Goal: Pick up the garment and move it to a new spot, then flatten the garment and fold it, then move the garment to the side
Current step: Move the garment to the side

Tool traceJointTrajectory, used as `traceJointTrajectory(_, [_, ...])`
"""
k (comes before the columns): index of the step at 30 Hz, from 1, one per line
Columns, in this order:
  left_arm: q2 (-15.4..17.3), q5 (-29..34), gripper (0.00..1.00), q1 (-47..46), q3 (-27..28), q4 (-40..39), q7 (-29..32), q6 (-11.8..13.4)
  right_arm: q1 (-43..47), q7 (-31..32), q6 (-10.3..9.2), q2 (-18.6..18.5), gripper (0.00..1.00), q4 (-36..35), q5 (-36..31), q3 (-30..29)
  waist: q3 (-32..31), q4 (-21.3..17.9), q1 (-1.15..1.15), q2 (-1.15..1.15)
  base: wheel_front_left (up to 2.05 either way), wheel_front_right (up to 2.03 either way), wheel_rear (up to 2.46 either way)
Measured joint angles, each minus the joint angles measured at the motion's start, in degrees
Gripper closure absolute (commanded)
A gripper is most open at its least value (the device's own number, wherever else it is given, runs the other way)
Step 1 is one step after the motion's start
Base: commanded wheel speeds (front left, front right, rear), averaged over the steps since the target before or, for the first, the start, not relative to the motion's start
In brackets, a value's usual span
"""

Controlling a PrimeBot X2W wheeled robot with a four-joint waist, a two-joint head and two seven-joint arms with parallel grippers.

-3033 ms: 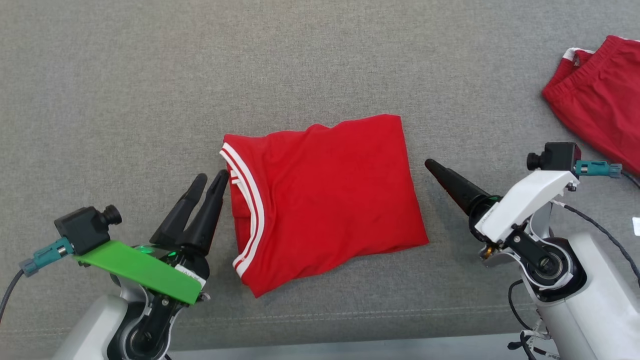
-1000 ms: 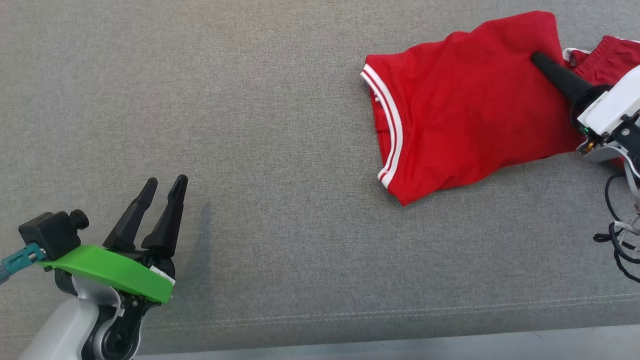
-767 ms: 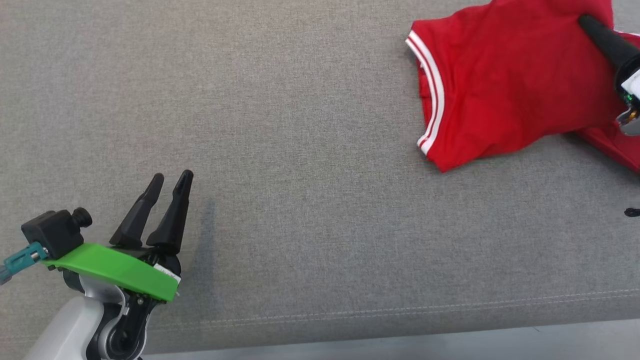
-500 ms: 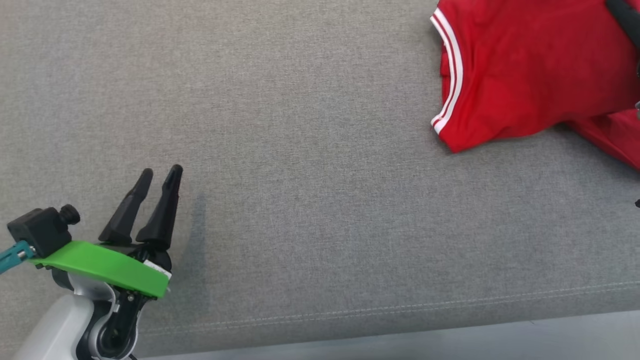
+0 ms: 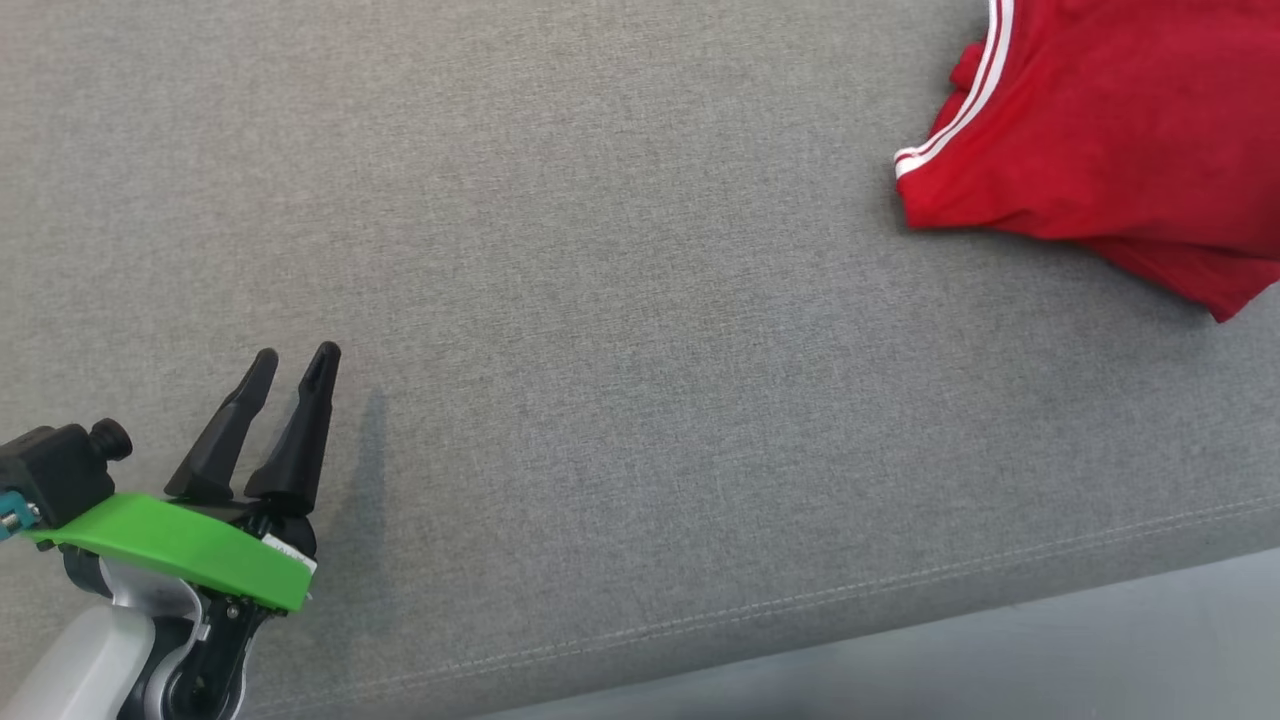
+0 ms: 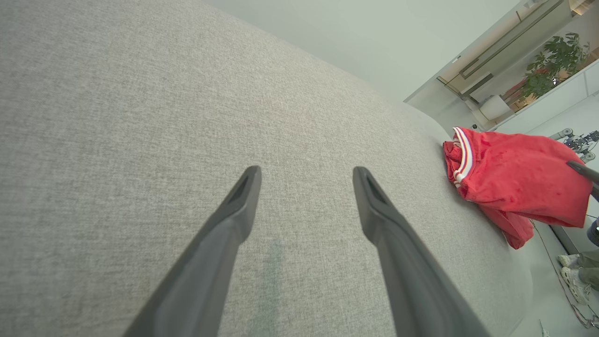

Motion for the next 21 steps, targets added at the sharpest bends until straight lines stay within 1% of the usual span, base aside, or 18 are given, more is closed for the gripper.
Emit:
traceJointTrajectory(3, [1.02,0.0,0.0,0.31,0.19,-1.26,0.86,0.85,1.01,-2.66,-0.47,0.38,1.0,1.34,-0.03,-1.96,0.5,-1.14,0.0,0.0,0.0,0.0,0.0])
traceJointTrajectory(4, [1.31,0.0,0.0,0.47,0.26,-1.63,1.19,1.12,1.29,-3.81,-0.48,0.37,0.96,1.93,-0.18,-2.54,0.77,-1.43,0.0,0.0,0.0,0.0,0.0])
traceJointTrajectory(5, [1.67,0.01,0.0,0.6,0.26,-2.04,1.55,1.38,1.57,-4.92,-0.52,0.38,0.78,2.58,-0.46,-3.02,1.1,-1.69,0.0,0.0,0.0,0.0,0.0])
traceJointTrajectory(6, [1.98,0.01,0.0,0.74,0.27,-2.5,1.86,1.45,1.74,-5.93,-0.54,0.53,0.64,3.16,-0.76,-3.33,1.45,-1.92,0.0,0.0,0.0,0.0,0.0])
traceJointTrajectory(7, [2.19,0.01,0.0,0.81,0.31,-2.98,1.98,1.83,1.78,-7.22,-0.55,0.98,0.06,3.59,-1.14,-3.75,1.83,-2.14,0.0,0.0,0.0,0.0,0.0])
traceJointTrajectory(8, [2.29,0.01,0.0,0.81,0.37,-3.33,2.18,2.07,1.76,-8.77,-0.64,1.62,0.0,4.05,-1.44,-4.32,2.21,-2.33,0.0,0.0,0.0,0.0,0.0])
traceJointTrajectory(9, [2.4,0.01,0.0,0.82,0.41,-3.78,2.43,2.35,1.74,-10.2,-1.07,2.26,0.0,4.5,-1.8,-4.75,2.6,-2.52,0.0,0.0,0.0,0.0,0.0])
traceJointTrajectory(12, [2.55,0.03,0.0,0.82,0.47,-4.99,2.87,2.61,1.72,-13.11,-1.45,4.01,0.0,5.63,-2.68,-4.94,3.78,-3.07,0.0,0.0,0.0,0.0,0.0])
traceJointTrajectory(16, [2.64,0.03,0.0,0.81,0.57,-5.45,2.91,2.89,1.65,-15.81,-1.37,5.72,0.0,6.78,-3.92,-3.55,5.1,-3.65,0.0,0.0,0.0,0.0,0.0])
traceJointTrajectory(18, [2.63,0.03,0.0,0.81,0.6,-5.5,2.91,2.93,1.65,-17.05,-0.85,5.93,0.0,7.28,-5.02,-2.64,5.36,-3.89,0.0,0.0,0.0,0.0,0.0])
traceJointTrajectory(21, [2.58,0.03,0.0,0.81,0.63,-5.83,2.91,2.98,1.65,-18.46,-0.77,5.46,0.0,8.15,-7.55,-1.19,5.41,-3.98,0.0,0.0,0.0,0.0,0.0])
